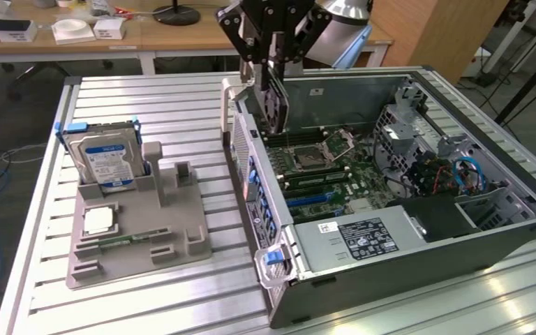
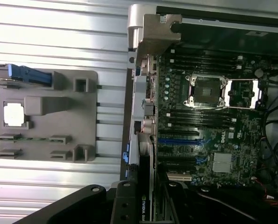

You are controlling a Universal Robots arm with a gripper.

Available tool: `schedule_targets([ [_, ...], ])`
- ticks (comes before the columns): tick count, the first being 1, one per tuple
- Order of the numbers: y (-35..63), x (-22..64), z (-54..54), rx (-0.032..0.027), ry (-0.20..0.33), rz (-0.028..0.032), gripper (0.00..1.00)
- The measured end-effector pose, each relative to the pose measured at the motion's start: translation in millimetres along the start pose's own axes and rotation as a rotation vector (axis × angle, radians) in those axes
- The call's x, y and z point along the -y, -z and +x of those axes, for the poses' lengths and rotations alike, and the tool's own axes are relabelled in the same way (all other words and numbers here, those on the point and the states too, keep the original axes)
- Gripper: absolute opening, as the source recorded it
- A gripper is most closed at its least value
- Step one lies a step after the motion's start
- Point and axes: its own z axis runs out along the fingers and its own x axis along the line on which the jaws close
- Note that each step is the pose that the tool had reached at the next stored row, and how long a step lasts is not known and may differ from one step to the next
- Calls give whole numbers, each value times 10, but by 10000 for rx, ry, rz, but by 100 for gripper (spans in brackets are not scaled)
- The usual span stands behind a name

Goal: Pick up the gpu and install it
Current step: 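Pick up the gpu and move the gpu toward the slot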

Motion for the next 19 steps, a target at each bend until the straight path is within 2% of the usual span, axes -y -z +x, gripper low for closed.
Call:
schedule_targets([
  [19, -9, -28, -252, 2, 248, -8, 26],
])
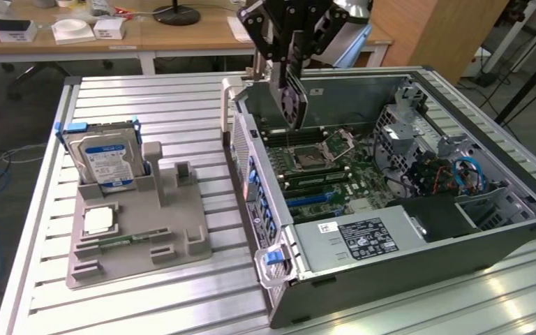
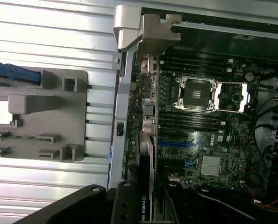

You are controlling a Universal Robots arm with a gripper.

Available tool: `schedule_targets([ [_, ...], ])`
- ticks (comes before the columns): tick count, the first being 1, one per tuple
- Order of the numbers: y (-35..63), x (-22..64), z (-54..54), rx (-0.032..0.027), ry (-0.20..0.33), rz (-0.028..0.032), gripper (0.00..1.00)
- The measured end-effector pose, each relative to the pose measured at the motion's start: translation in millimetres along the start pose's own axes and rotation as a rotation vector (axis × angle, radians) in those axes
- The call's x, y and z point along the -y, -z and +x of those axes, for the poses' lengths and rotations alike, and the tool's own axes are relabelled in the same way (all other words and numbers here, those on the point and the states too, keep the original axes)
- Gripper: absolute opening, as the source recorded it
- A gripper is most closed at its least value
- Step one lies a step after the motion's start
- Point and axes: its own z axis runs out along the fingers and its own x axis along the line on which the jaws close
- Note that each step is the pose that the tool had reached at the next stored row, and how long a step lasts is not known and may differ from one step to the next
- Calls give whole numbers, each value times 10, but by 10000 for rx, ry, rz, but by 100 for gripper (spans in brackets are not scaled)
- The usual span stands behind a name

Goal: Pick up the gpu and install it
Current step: 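Pick up the gpu and move the gpu toward the slot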

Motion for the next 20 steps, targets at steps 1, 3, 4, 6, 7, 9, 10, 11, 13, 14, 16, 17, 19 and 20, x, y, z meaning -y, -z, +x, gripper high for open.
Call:
schedule_targets([
  [1, -1, -1, -13, 0, 13, -1, 26],
  [3, -1, -4, -36, 1, 37, -1, 26],
  [4, -2, -6, -48, 1, 48, -2, 26],
  [6, -3, -8, -72, 1, 72, -3, 26],
  [7, -4, -9, -87, 2, 86, -3, 26],
  [9, -4, -10, -112, 1, 110, -4, 26],
  [10, -5, -11, -125, 1, 122, -4, 26],
  [11, -6, -12, -138, 2, 134, -5, 26],
  [13, -6, -13, -164, 2, 159, -5, 26],
  [14, -7, -13, -177, 2, 171, -6, 26],
  [16, -8, -14, -202, 3, 195, -7, 26],
  [17, -8, -14, -214, 3, 206, -7, 26],
  [19, -9, -15, -236, 3, 228, -8, 26],
  [20, -10, -16, -249, 3, 240, -8, 26],
])
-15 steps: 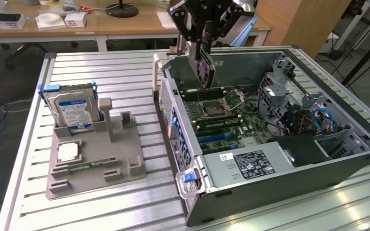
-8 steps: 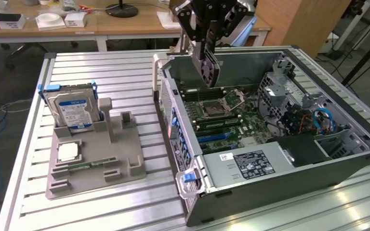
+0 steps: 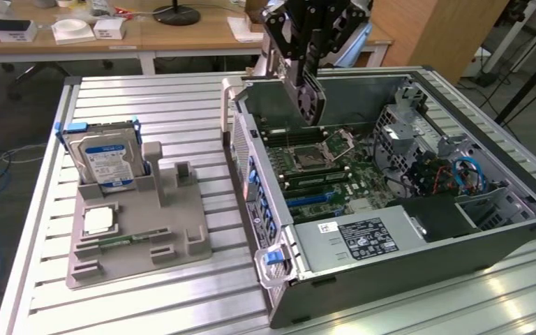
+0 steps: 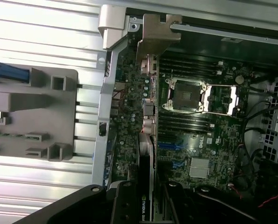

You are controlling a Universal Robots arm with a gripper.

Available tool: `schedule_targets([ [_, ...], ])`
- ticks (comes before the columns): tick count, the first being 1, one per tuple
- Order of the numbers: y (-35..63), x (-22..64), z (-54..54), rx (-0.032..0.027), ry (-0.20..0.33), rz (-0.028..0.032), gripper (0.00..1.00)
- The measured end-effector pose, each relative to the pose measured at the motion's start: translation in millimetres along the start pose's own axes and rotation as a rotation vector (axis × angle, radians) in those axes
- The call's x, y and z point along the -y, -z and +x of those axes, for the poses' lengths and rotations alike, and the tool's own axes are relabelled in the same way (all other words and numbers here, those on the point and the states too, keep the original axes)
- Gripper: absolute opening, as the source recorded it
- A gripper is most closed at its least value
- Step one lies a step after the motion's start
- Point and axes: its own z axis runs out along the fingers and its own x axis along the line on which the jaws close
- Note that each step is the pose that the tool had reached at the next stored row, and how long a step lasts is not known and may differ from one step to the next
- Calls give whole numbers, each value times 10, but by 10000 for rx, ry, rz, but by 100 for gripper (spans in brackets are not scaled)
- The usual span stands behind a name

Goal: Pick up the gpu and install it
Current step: 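Pick up the gpu and move the gpu toward the slot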

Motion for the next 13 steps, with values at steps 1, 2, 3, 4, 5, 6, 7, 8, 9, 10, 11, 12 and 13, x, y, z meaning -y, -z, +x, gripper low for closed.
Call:
schedule_targets([
  [1, 0, 0, -11, 0, 12, 0, 26],
  [2, -1, 0, -22, 0, 24, -1, 26],
  [3, -1, 0, -33, 1, 35, -1, 26],
  [4, -2, 0, -43, 0, 47, -2, 26],
  [5, -2, 0, -53, 1, 58, -2, 26],
  [6, -3, 0, -62, 1, 70, -3, 26],
  [7, -3, 0, -72, 1, 83, -3, 26],
  [8, -3, 0, -80, 1, 94, -3, 26],
  [9, -3, 1, -82, 1, 99, -3, 26],
  [10, -3, 1, -83, 1, 99, -3, 26],
  [11, -3, 1, -82, 1, 99, -3, 26],
  [12, -3, 0, -83, 2, 99, -4, 26],
  [13, -3, 0, -83, 1, 99, -4, 26],
])
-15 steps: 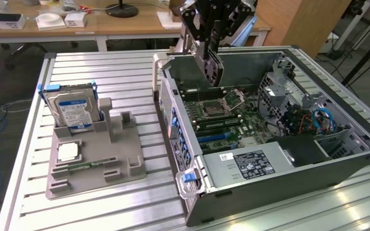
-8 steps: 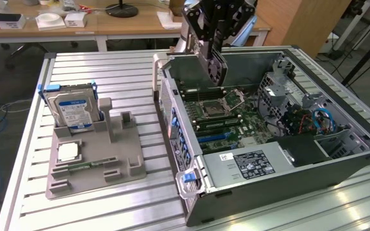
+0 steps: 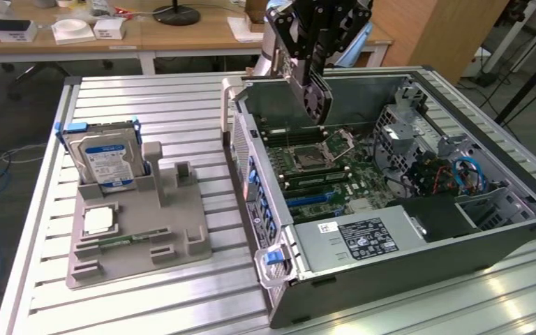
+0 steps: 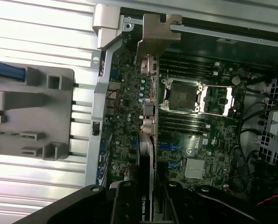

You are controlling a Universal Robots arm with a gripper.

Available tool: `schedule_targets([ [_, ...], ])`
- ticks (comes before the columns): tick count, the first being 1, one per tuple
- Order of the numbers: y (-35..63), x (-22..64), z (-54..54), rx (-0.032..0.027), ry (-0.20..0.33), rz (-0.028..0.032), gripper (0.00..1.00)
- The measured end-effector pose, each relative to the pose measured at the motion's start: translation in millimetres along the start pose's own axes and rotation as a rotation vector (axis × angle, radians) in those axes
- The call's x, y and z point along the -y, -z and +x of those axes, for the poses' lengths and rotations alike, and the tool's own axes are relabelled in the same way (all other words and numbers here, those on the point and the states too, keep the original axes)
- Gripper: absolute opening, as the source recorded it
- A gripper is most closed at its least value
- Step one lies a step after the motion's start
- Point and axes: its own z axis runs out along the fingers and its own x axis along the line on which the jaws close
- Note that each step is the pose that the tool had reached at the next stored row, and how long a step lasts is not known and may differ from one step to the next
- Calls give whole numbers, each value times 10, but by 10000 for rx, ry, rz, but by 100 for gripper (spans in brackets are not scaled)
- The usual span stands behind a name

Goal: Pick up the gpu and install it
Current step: 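Pick up the gpu and move the gpu toward the slot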

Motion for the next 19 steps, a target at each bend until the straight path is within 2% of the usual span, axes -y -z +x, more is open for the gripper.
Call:
schedule_targets([
  [5, -1, -5, -37, 1, 1, 0, 26],
  [10, -6, -2, -173, 1, -12, 1, 26],
  [17, -8, -7, -181, -9, -870, 29, 26],
  [19, -9, -10, -217, -12, -943, 33, 26],
])
